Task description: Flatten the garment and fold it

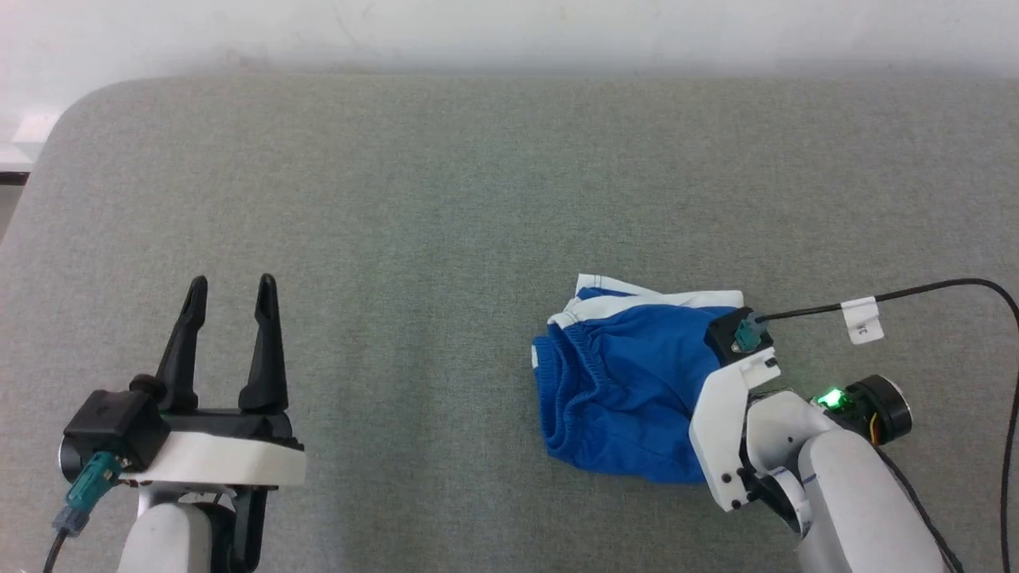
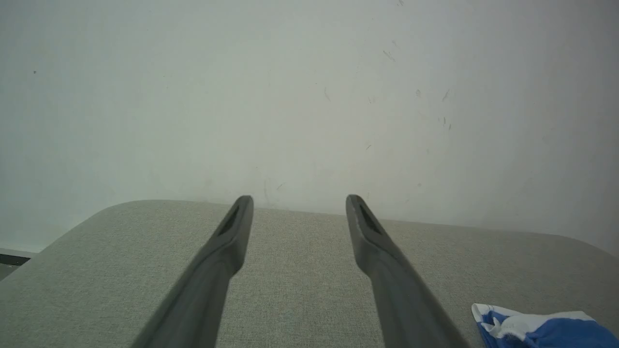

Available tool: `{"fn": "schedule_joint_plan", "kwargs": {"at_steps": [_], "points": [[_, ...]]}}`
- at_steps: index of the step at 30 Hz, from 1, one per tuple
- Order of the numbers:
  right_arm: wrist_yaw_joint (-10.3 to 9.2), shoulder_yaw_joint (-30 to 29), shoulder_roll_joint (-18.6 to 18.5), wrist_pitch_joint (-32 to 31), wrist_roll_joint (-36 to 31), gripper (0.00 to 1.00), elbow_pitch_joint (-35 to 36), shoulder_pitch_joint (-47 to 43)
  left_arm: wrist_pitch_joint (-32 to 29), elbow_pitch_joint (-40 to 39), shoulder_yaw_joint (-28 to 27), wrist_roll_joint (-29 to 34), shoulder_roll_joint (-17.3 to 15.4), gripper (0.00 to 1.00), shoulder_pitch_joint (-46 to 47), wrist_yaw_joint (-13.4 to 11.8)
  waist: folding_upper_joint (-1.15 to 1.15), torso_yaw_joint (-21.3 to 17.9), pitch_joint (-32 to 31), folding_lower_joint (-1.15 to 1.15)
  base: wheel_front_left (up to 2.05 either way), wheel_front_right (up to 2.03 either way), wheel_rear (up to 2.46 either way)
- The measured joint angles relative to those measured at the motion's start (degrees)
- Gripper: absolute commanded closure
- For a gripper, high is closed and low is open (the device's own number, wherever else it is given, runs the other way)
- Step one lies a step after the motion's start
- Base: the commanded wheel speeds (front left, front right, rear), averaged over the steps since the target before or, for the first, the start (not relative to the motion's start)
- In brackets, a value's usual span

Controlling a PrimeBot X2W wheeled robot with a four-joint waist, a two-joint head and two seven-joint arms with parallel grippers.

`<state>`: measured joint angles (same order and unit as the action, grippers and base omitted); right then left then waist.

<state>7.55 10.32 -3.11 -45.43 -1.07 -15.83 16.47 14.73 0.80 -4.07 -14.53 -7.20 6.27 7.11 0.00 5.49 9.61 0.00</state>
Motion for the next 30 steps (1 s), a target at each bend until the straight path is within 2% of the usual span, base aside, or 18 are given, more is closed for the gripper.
{"fn": "schedule_joint_plan", "kwargs": {"at_steps": [5,6,7,8,13,17,21,24,30], "points": [[0.07,-1.41,0.46,1.29,-0.01,0.00,-3.64,1.22,0.00,0.08,-0.02,-0.01,-0.12,0.00,-0.01,0.00,0.00,0.43,0.01,0.00,0.00,0.00,0.00],[0.07,-1.44,0.49,1.63,0.30,0.61,-4.13,1.42,0.00,0.08,-0.05,-0.01,-0.12,0.00,-0.01,0.00,0.00,0.41,-0.03,0.00,0.00,0.00,0.00],[0.07,-1.30,0.48,2.20,0.37,0.91,-4.63,1.67,0.00,0.08,-0.07,-0.01,-0.12,0.00,-0.02,0.00,0.00,0.37,-0.08,-0.01,0.00,0.00,0.00],[0.08,-1.13,0.48,2.66,0.43,1.00,-5.19,1.90,0.00,0.08,-0.08,-0.01,-0.12,0.00,-0.02,0.00,0.00,0.30,-0.12,-0.01,0.00,0.00,0.00],[0.11,2.10,0.90,3.85,0.92,1.00,-6.31,3.01,0.00,-0.41,-1.24,0.00,-0.27,0.00,-0.19,0.00,0.00,-1.09,-0.19,0.00,0.00,0.00,0.00],[0.12,7.23,-1.22,5.64,1.60,1.00,-5.60,4.59,0.00,-2.54,-3.36,0.02,-0.10,0.00,-1.30,0.00,0.00,-3.67,-0.04,0.01,0.00,0.00,0.00],[0.08,14.35,-7.84,5.69,3.18,1.00,-4.69,8.18,0.00,-4.47,-5.63,-0.07,-0.15,0.00,-2.59,0.00,0.00,-7.53,0.45,0.01,0.00,0.00,0.00],[0.05,17.25,-12.45,5.86,5.86,1.00,-3.94,11.81,0.00,-6.34,-5.87,-0.48,0.29,0.00,-2.71,0.00,0.00,-10.91,1.28,0.01,0.00,0.00,0.00],[0.05,18.79,-20.63,7.16,7.76,1.00,-3.28,19.14,0.01,-9.25,-4.04,-0.60,-0.52,0.00,-2.09,0.00,0.00,-16.83,4.56,0.01,0.00,0.00,0.00]]}}
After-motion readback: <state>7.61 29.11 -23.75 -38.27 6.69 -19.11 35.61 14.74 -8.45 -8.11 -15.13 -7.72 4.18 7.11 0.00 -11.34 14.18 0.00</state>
